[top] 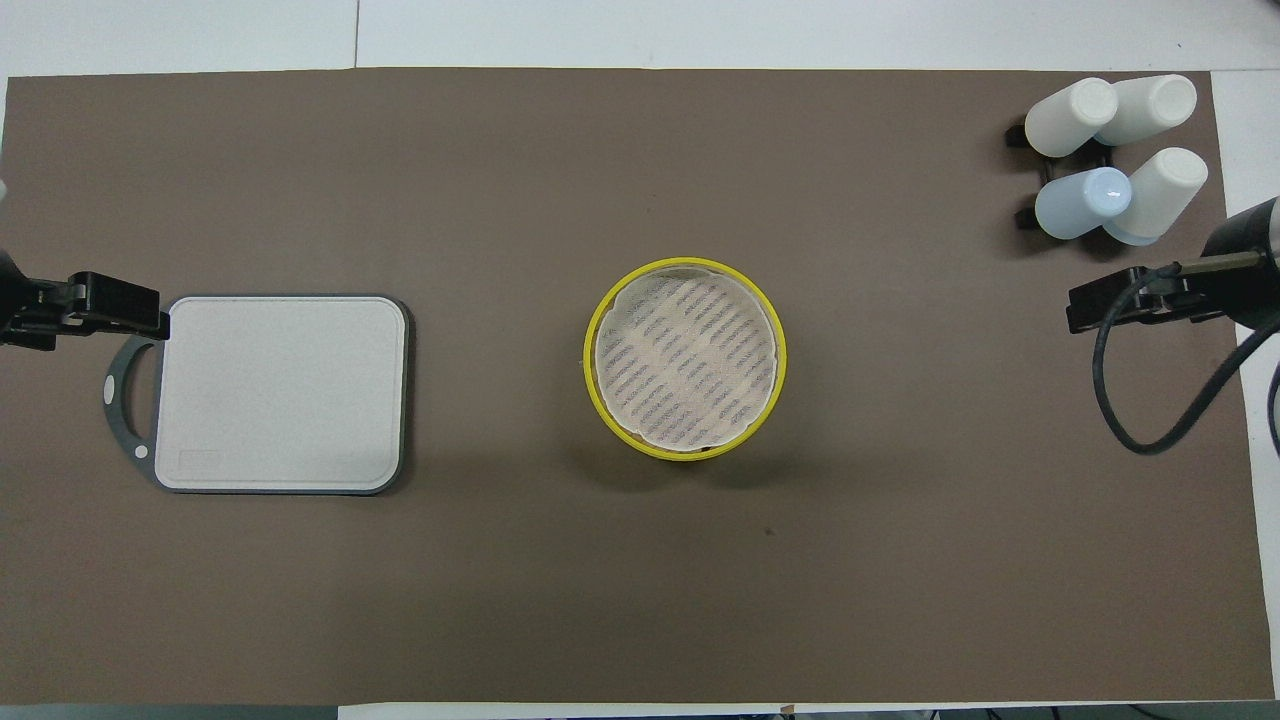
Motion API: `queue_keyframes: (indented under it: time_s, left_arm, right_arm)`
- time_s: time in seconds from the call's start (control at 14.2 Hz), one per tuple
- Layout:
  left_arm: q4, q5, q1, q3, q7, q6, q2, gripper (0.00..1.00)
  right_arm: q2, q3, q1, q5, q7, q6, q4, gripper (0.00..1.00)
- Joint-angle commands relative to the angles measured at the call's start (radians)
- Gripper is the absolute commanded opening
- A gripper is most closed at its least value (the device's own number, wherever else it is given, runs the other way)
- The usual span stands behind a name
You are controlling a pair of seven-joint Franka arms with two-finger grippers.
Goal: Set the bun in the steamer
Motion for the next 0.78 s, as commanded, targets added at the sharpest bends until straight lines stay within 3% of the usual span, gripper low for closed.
queue_keyframes:
  time_s: [0.0, 0.71]
  left_arm:
    - [0.003, 0.012, 0.009, -0.004, 0.013, 0.011, 0.000, 1.00]
    - [0.003, 0.012, 0.009, -0.004, 0.013, 0.011, -0.001, 1.00]
  right_arm:
    - [0.005, -0.003, 0.001, -0.019, -0.021, 0.010, -0.002, 1.00]
    - [0.007, -0.016, 0.001, -0.009, -0.019, 0.021, -0.001, 1.00]
